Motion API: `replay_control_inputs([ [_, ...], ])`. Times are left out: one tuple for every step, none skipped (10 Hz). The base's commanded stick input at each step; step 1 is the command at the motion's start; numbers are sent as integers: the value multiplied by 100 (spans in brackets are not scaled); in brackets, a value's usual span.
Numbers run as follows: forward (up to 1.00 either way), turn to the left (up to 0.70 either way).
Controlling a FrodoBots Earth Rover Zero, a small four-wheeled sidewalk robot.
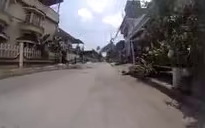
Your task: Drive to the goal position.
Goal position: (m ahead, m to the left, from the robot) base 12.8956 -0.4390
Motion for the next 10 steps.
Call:
replay_control_inputs([
  [100,0],
  [100,0],
  [100,0],
  [100,0],
  [100,0],
  [100,0],
  [100,0],
  [100,0],
  [100,0],
  [100,0],
])
